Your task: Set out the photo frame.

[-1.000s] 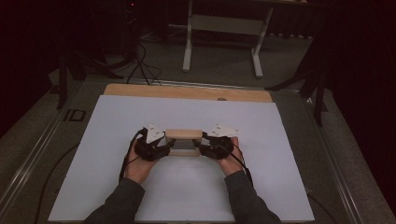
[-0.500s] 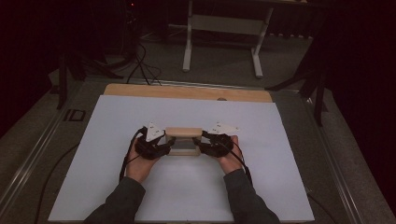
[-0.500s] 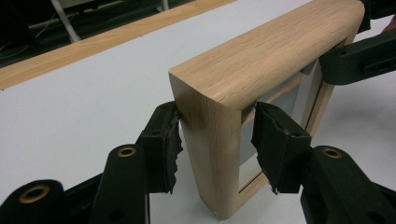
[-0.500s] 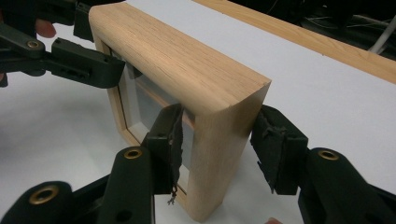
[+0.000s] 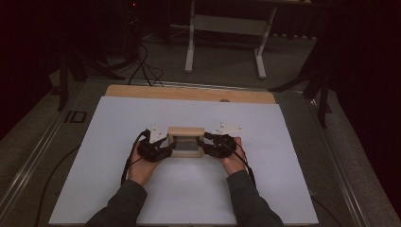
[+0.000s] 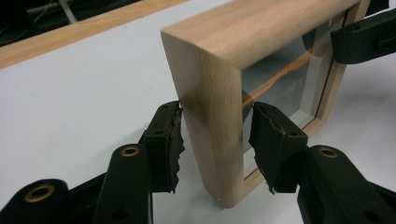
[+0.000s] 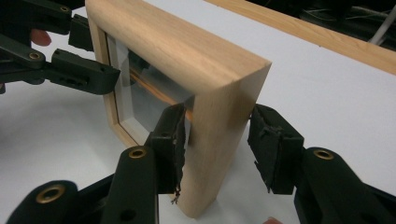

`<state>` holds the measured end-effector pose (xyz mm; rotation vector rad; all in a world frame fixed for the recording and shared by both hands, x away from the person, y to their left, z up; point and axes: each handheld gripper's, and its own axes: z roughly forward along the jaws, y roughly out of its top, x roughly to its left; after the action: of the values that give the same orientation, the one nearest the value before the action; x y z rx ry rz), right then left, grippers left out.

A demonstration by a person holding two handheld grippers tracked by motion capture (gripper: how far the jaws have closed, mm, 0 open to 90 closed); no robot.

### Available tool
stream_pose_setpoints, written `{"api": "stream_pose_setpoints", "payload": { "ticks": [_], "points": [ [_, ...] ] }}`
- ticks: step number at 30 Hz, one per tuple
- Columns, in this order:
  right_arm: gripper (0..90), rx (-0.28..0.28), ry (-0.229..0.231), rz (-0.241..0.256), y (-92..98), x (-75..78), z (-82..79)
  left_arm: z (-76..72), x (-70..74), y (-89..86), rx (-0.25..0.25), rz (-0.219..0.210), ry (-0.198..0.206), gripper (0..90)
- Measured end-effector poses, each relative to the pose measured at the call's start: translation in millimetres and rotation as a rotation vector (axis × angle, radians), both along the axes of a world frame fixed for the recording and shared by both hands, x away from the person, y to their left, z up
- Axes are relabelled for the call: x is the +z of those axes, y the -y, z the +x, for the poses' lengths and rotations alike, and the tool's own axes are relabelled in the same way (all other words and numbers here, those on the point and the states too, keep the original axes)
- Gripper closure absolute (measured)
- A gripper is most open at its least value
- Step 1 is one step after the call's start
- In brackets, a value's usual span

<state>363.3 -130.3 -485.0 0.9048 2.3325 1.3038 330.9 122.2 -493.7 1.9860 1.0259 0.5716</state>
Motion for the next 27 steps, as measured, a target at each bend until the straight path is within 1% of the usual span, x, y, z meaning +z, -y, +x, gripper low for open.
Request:
{"api": "stream_pose_setpoints", "payload": {
  "ticks": [4,13,16,20,24,27],
  "points": [
    [56.9,-0.014,-0.012,-0.012,0.0,-2.7,1.6,1.5,-1.8,-1.7,-0.003,-0.023,-0.018,53.3],
    [56.1,-0.014,-0.031,-0.020,-0.6,-7.8,1.3,2.7,-4.0,-2.2,-0.002,-0.025,-0.029,53.2],
    [54.9,-0.005,-0.045,-0.023,-0.3,-10.0,0.7,3.5,-5.2,-2.6,-0.004,-0.036,-0.038,53.0],
    [52.7,0.003,-0.045,-0.032,0.4,-10.5,-1.6,3.9,-5.8,-2.8,-0.004,-0.043,-0.051,50.5],
    [51.1,-0.002,-0.048,-0.019,4.5,-10.7,-4.7,3.1,-6.5,-2.2,0.003,-0.039,-0.055,47.9],
    [50.3,-0.011,-0.049,-0.023,8.6,-10.2,-5.6,2.7,-6.8,-2.9,0.007,-0.041,-0.058,46.8]
  ]
}}
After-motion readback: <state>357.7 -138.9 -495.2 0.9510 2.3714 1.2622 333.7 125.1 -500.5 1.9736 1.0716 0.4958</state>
